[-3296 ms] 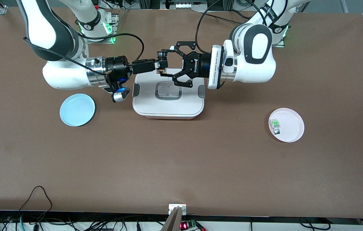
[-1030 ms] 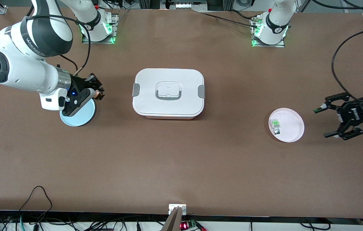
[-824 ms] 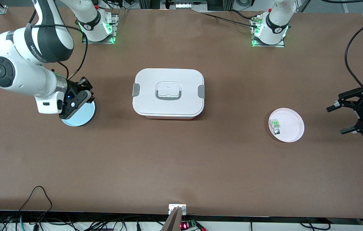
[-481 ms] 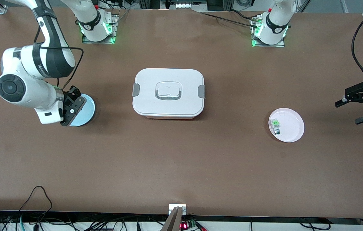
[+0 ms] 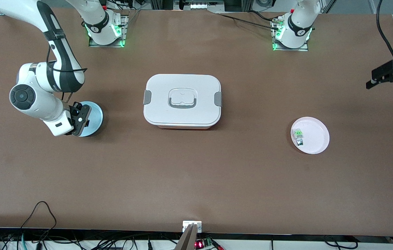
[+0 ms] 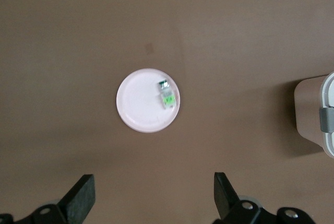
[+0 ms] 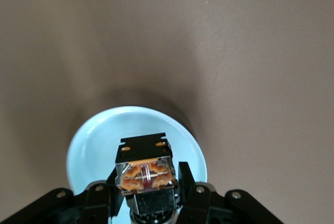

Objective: Transfer orange switch to right arm and place
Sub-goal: 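Lower the orange switch into the blue dish and open the right gripper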

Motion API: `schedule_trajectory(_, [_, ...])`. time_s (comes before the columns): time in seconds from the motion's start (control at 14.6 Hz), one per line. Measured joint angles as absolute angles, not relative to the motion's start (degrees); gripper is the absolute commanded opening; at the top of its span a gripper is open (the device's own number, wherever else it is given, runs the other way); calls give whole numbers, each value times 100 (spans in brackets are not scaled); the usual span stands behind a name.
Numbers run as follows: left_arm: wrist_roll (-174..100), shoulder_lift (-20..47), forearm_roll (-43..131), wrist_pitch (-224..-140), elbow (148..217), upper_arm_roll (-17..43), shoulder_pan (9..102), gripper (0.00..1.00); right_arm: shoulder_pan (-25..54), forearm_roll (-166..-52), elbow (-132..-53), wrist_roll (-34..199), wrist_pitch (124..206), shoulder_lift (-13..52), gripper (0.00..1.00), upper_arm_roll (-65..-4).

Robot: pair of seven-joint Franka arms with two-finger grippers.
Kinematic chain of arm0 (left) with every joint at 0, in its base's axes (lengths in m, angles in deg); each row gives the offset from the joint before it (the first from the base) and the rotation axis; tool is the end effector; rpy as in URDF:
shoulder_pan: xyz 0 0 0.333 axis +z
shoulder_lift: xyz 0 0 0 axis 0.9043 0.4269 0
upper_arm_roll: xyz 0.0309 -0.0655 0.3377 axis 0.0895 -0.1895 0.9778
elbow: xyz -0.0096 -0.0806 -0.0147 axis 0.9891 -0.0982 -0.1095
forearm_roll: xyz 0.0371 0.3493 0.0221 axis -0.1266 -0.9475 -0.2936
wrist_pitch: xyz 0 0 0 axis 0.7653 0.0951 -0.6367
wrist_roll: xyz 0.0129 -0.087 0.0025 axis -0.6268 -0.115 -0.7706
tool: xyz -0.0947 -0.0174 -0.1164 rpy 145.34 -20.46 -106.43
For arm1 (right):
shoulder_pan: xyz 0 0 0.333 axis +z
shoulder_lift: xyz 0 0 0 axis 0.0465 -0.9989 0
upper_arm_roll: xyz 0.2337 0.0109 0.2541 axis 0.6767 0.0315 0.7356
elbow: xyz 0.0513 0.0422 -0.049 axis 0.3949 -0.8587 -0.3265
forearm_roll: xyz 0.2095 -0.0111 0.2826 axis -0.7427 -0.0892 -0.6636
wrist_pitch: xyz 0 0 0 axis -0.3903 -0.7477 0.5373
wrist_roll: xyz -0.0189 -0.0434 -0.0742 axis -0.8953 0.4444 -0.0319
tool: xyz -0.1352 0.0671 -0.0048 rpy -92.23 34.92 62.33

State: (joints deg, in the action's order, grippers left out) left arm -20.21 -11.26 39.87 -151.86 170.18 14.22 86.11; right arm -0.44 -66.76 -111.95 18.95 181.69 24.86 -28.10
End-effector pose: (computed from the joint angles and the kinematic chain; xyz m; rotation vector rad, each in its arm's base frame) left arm 0.5097 0.0249 0.6201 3.0479 -0.1773 -0.0218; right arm 0.5565 0.0238 0.2897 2.4813 1.9055 -0.1481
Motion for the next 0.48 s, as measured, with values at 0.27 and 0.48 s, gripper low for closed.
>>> schedule_trajectory(0.27, [-3285,-1329,3493,-14816,17053,1307,8296,100,-194,-6676,-11864,1366,19403,2262,16,-2911])
schedule_trajectory(0.48, [-3467,-1311,3087,-14779,17145,1306,7971,100,-317,-6676,-11998,1229,19747,1980,31,-2916])
